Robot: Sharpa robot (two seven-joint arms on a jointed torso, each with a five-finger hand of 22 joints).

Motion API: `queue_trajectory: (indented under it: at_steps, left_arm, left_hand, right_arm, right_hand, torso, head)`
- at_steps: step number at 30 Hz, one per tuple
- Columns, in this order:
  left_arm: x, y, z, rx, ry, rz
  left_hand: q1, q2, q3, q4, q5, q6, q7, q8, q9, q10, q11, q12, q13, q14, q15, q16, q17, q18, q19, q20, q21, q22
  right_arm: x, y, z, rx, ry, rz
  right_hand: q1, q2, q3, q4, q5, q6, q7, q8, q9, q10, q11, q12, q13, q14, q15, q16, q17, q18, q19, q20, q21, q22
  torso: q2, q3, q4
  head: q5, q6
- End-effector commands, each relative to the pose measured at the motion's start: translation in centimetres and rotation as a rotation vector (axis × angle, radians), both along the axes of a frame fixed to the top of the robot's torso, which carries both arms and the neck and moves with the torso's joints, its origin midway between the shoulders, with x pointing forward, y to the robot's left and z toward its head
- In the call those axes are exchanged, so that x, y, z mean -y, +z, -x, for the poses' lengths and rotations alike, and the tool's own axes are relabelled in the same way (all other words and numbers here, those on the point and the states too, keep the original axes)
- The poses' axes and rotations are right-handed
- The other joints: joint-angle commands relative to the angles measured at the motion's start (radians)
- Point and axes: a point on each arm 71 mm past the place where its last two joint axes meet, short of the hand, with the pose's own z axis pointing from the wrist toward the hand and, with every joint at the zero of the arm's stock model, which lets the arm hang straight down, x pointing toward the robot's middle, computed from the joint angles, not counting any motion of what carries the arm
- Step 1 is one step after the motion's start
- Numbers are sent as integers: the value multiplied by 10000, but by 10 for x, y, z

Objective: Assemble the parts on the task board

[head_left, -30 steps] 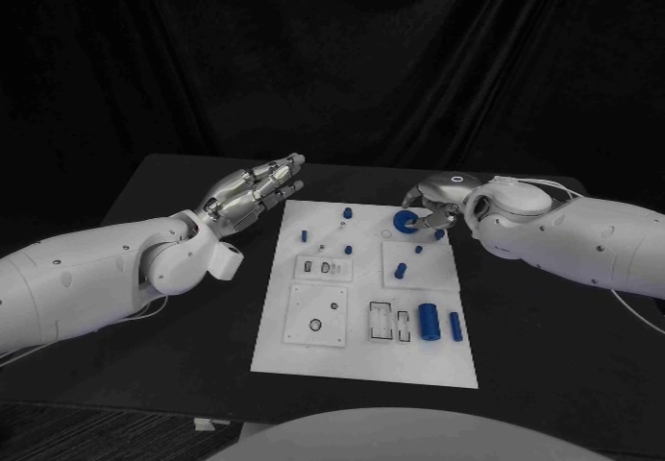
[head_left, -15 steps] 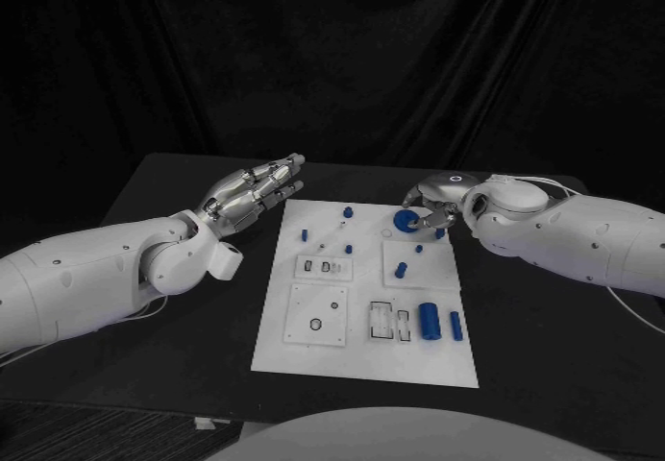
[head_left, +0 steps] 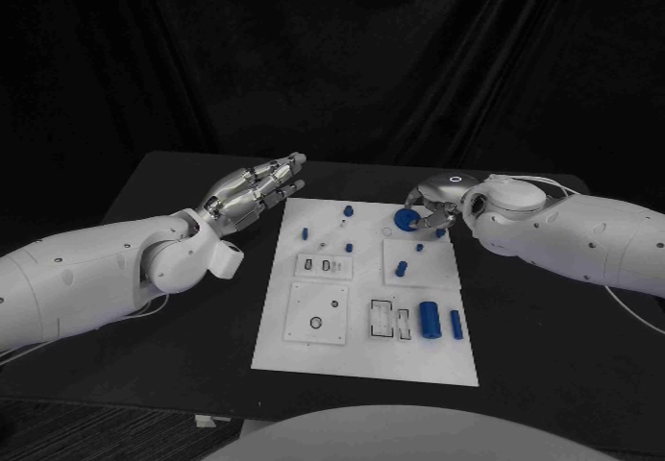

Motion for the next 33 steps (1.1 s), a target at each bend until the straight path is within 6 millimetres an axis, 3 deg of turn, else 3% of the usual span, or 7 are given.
queue_trajectory:
  at_steps: [1, 5, 9, 17, 25, 33]
  left_arm:
    - [2, 0, 1, 21, -136, 159]
    - [2, 0, 1, 16, -148, 165]
    - [2, 0, 1, 9, -147, 162]
    - [2, 0, 1, 1, -155, 166]
    - [2, 0, 2, -23, -169, 158]
    - [0, 0, 2, -45, -143, 129]
  left_hand:
    - [90, -2, 58, 4, 38, -15, 62, 34, 12, 1, 54, -65, -10, -2, 69, -36, -9, 179, 8, 76, -58, -17]
    - [90, -2, 58, 4, 38, -15, 62, 34, 12, 1, 54, -65, -10, -2, 69, -36, -9, 179, 8, 76, -58, -17]
    - [90, -2, 58, 4, 38, -15, 62, 34, 12, 1, 54, -65, -10, -2, 69, -36, -9, 179, 8, 76, -58, -17]
    - [90, -2, 58, 4, 38, -15, 62, 34, 12, 1, 54, -65, -10, -2, 69, -36, -9, 179, 8, 76, -58, -17]
    - [92, 0, 78, 4, 40, -15, 70, 35, 12, 1, 63, -65, -10, -2, 79, -36, -9, 182, 8, 87, -58, -17]
    - [94, 0, 95, 4, 42, -14, 76, 36, 12, 1, 71, -65, -10, -2, 89, -36, -9, 184, 8, 99, -58, -17]
  right_arm:
    - [0, -4, 1, -117, -107, 243]
    - [-1, -6, 1, -168, -73, 258]
    - [-1, -7, 1, -207, -59, 272]
    - [-2, -6, 2, -63, 132, 126]
    - [-2, -2, 4, 306, 350, -169]
    - [-6, 17, 7, 751, 548, -604]
  right_hand:
    - [95, 1, 5, -62, -52, 180, 1, 120, 61, 1058, 86, 26, 2634, 1056, 40, 26, 2635, 7, -54, 23, -93, 1234]
    - [104, 10, 10, -87, -21, 347, 6, 229, 121, 1058, 88, 26, 2634, 1056, 41, 26, 2635, 11, -60, 25, -125, 1236]
    - [183, 33, 75, -188, 366, 883, 28, 561, 332, 1058, 104, 26, 2634, 1056, 52, 26, 2635, 13, -57, 33, -162, 1252]
    - [312, 74, 367, -437, 1828, 1714, -28, 1133, 889, 1058, 61, 26, 2634, 1056, 19, 26, 2635, 10, -24, 9, -190, 1318]
    - [256, 32, 452, -476, 2133, 1972, -73, 1301, 1093, 1058, 40, 26, 2634, 1056, -8, 26, 2635, -11, 40, -19, -100, 1378]
    - [188, -4, 471, -455, 2240, 2043, -76, 1334, 1160, 1058, 72, 26, 2634, 1056, 7, 26, 2635, -29, 86, -18, -29, 1413]
  torso:
    - [-2, -1, -6]
    - [-4, 2, -4]
    - [-5, 1, -1]
    - [-5, -1, -2]
    - [-7, 1, -2]
    - [-8, -3, -6]
  head:
    - [-1, -8]
    - [1, -19]
    - [9, -28]
    - [19, -13]
    - [50, 16]
    - [93, 32]
